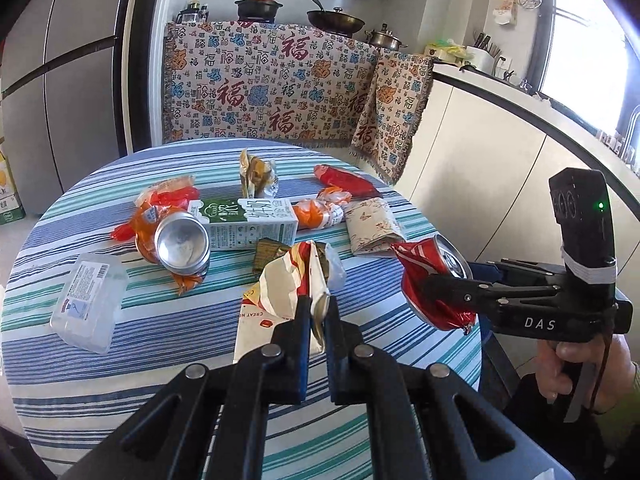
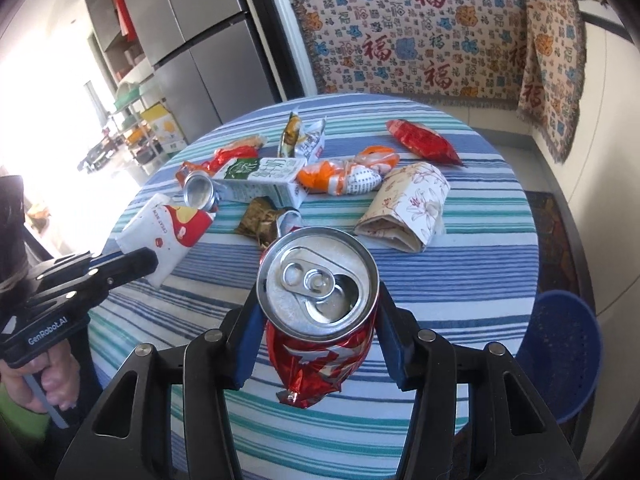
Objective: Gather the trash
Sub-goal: 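Drop the red can into the blue wastebasket while the left gripper drops a wrapper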
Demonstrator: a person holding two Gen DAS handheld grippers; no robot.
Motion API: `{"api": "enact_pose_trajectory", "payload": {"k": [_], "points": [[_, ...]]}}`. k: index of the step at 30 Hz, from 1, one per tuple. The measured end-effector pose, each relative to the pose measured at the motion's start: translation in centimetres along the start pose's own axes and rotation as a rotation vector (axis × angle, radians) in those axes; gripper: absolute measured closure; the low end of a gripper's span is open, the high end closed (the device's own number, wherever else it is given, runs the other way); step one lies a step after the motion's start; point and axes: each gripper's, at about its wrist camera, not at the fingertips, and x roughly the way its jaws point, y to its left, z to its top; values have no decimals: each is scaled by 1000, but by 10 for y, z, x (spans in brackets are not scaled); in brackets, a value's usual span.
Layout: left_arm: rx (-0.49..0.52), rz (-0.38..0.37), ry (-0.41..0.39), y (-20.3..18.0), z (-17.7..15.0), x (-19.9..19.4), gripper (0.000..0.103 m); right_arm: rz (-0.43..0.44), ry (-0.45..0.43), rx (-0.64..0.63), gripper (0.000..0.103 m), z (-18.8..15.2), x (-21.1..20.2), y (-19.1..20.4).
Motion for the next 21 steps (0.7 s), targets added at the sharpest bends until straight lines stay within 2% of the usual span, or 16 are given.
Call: {"api": "enact_pose_trajectory", "payload": {"k": [7, 11, 16, 21], "points": [[31, -92, -12, -40, 20, 1, 97, -47, -51, 67, 50, 0, -42, -43], [71, -176, -12, -81, 40, 12, 97, -141, -66, 136, 50, 0, -70, -93], [115, -276, 9, -139, 64, 41, 96, -241, -37, 222, 50, -5, -94, -160], [103, -382, 85, -192, 80, 95, 96, -313, -8, 298, 50, -9, -104, -219]]}}
